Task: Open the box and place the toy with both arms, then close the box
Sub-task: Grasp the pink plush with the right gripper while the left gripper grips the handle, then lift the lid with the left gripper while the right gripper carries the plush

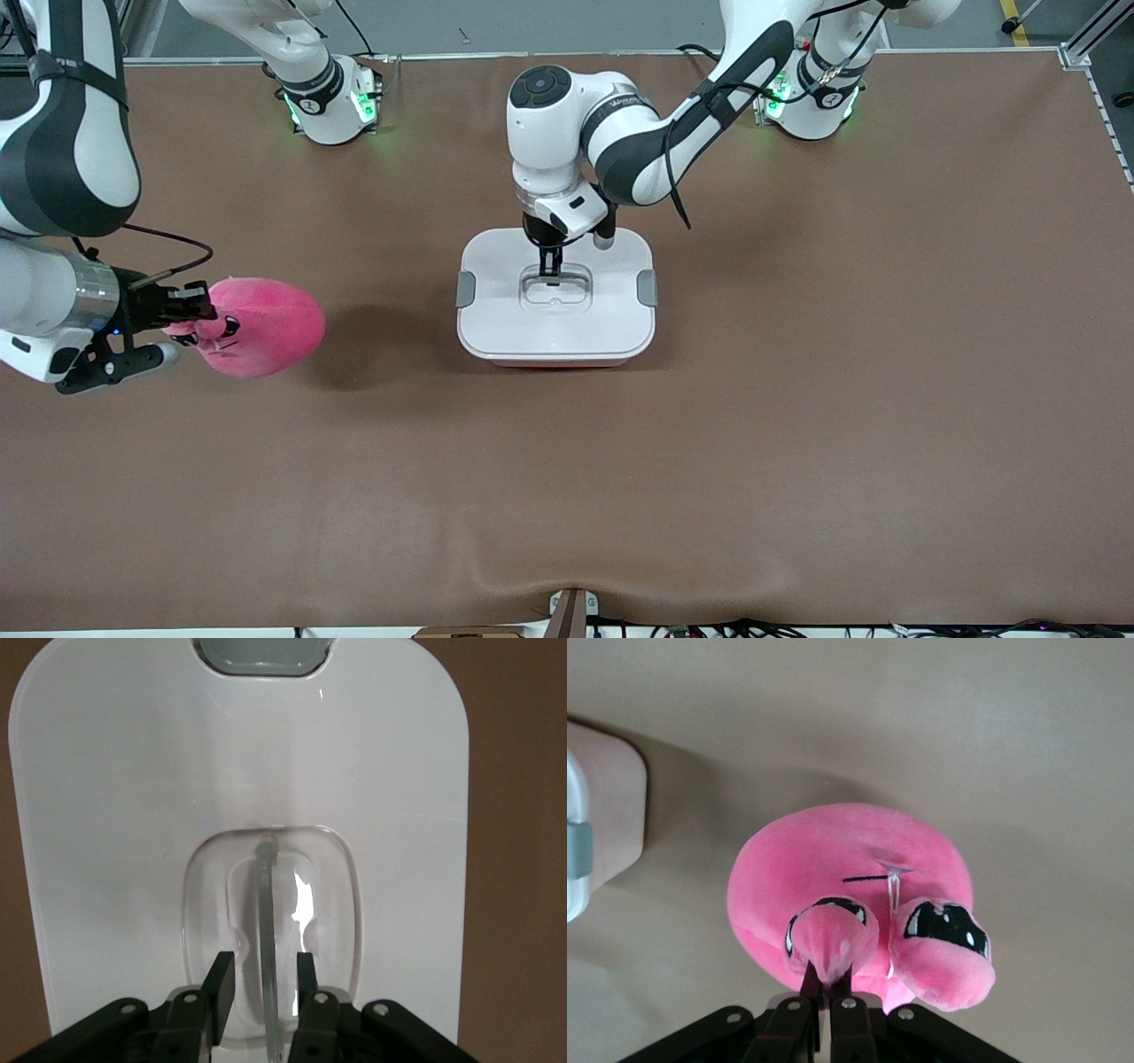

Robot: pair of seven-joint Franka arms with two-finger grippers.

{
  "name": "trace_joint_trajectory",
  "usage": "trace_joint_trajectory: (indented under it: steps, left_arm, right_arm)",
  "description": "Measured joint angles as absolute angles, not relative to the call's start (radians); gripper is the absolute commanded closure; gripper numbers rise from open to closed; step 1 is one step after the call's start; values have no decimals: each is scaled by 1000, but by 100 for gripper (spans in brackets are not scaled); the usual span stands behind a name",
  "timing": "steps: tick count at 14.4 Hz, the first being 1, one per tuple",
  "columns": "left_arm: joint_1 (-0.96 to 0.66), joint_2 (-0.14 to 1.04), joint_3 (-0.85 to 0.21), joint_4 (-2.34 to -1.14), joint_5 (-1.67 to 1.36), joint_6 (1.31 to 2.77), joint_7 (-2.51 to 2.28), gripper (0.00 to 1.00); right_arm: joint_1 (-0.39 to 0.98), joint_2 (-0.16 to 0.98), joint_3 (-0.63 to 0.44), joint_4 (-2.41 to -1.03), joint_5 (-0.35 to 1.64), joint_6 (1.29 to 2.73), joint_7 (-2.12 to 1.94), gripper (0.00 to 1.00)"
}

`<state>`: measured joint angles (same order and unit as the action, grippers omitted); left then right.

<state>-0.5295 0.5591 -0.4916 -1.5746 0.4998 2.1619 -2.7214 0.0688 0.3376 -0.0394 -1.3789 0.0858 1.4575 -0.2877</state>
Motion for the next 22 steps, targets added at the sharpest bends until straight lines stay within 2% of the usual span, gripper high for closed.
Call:
trace_joint_trajectory:
  steps: [4,5,22]
  left_arm:
    - [-529,559,-491,-1574,504,2162,-2721,98]
    - [-529,559,-491,-1573,504,2162,-2721,100]
    - [-526,526,-495,-1557,508,2132,-2706,100]
  right_arm:
    - [75,314,-19,-1365,84,1452,-392,100]
    - [78,304,-16,-1364,81,1450,-416,100]
    - [240,236,-7,-1361,75,1442,-623,100]
